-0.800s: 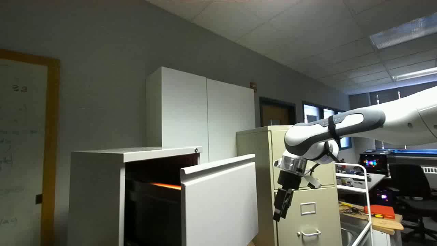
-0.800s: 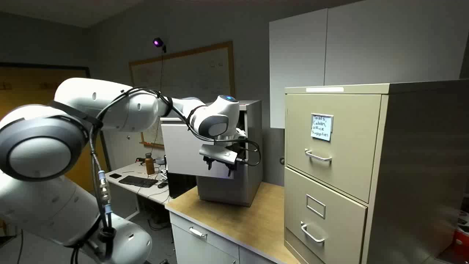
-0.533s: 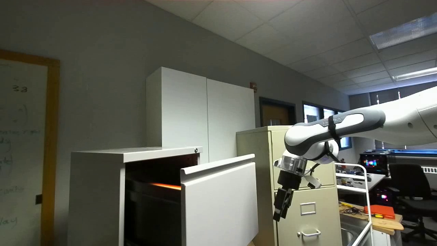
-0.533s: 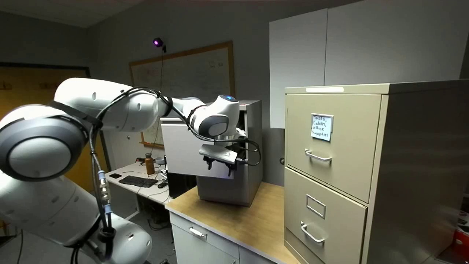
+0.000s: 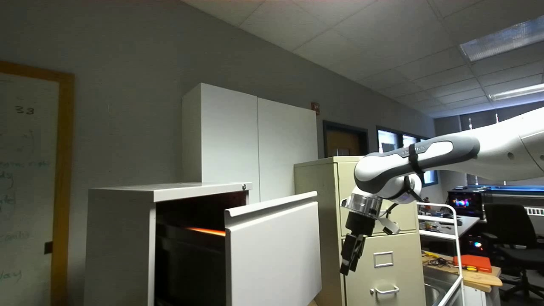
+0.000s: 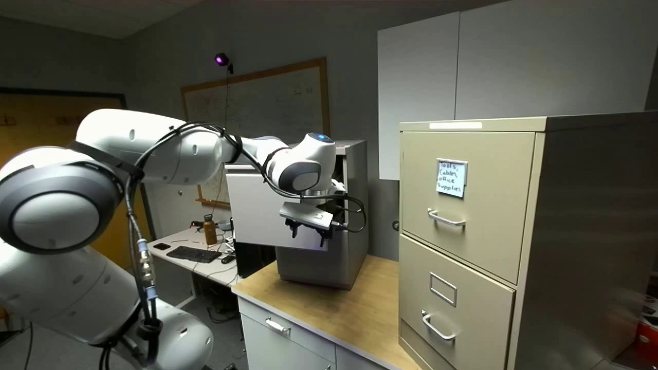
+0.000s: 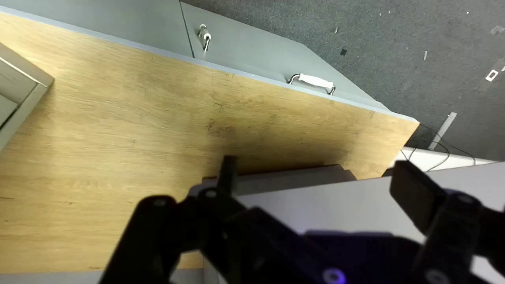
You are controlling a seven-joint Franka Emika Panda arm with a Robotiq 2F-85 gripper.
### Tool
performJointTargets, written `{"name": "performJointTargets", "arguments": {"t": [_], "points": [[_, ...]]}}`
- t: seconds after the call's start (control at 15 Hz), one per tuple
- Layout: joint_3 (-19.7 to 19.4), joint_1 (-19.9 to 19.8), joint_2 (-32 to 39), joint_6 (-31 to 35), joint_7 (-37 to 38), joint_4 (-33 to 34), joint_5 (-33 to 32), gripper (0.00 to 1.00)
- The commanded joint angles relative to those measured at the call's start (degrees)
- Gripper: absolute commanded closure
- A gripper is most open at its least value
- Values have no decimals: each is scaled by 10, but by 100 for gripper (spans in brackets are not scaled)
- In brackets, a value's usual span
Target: Close the top drawer of the left cabinet
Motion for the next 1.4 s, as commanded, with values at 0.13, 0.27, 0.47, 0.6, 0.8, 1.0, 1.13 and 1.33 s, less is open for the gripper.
{"name": "performJointTargets", "arguments": {"t": [0.13, 0.27, 0.47, 0.6, 0.8, 1.0, 1.13, 1.33], "points": [[18, -22, 4, -4, -9, 2, 11, 0], [20, -24, 5, -6, -5, 3, 11, 0], [30, -32, 3, -12, 1, 5, 7, 0], [39, -35, -4, -12, 4, 2, 2, 0], [53, -37, -16, -12, 2, -1, -2, 0], [70, -35, -28, -3, 5, -6, -7, 31], [79, -29, -28, 4, 0, -2, -6, 48], [98, -18, -25, 12, -1, 7, -11, 71]]}}
